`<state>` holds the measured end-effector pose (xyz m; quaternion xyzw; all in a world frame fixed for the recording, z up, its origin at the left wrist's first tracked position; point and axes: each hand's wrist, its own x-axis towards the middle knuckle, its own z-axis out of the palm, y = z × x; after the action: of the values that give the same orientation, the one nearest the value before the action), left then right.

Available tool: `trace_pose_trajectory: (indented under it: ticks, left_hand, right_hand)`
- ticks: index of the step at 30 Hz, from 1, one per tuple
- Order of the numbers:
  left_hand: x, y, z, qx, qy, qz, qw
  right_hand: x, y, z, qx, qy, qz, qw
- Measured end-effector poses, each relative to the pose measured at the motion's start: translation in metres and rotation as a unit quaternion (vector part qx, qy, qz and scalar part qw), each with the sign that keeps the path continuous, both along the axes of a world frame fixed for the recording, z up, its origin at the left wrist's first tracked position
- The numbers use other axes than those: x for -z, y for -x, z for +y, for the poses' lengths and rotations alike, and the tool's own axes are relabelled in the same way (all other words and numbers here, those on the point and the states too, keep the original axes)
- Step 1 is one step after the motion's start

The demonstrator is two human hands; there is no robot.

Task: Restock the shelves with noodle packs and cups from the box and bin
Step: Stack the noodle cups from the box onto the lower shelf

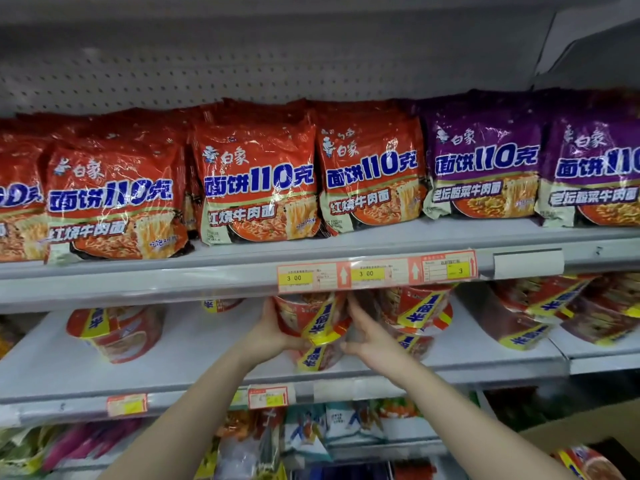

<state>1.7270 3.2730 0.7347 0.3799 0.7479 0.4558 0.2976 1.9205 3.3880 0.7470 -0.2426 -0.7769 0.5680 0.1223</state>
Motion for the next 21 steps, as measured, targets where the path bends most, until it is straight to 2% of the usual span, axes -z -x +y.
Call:
trace_pose_trajectory:
  ticks: [4,8,10,15,21]
  left_hand:
    - [0.001,-0.016,-0.007,-0.026,0.029,0.016,0.999]
    - [0.02,-0.046,-0.025,-0.117,0.076,-0.071,0.988]
    - [0.036,-0.063,-0.04,-0.12,0.105,-0.074,0.984]
    - [0.071,-0.092,-0.069,-0.051,0.149,-0.045,0.986]
    - [0.087,-0.159,-0.052,0.102,0.206,-0.047,0.972]
  right_hand:
    - [0.003,-0.008,-0.015,0.011,-0.013,-0.002,1.0]
    - [0.022,-0.028,-0.027,0.034,0.01,-0.018,0.999]
    - [0.031,-0.042,-0.035,0.045,0.027,-0.04,0.998]
    - [0.049,-0.092,-0.059,0.102,0.057,-0.053,0.992]
    - [0.086,-0.19,-0.082,0.205,0.137,-0.061,0.967]
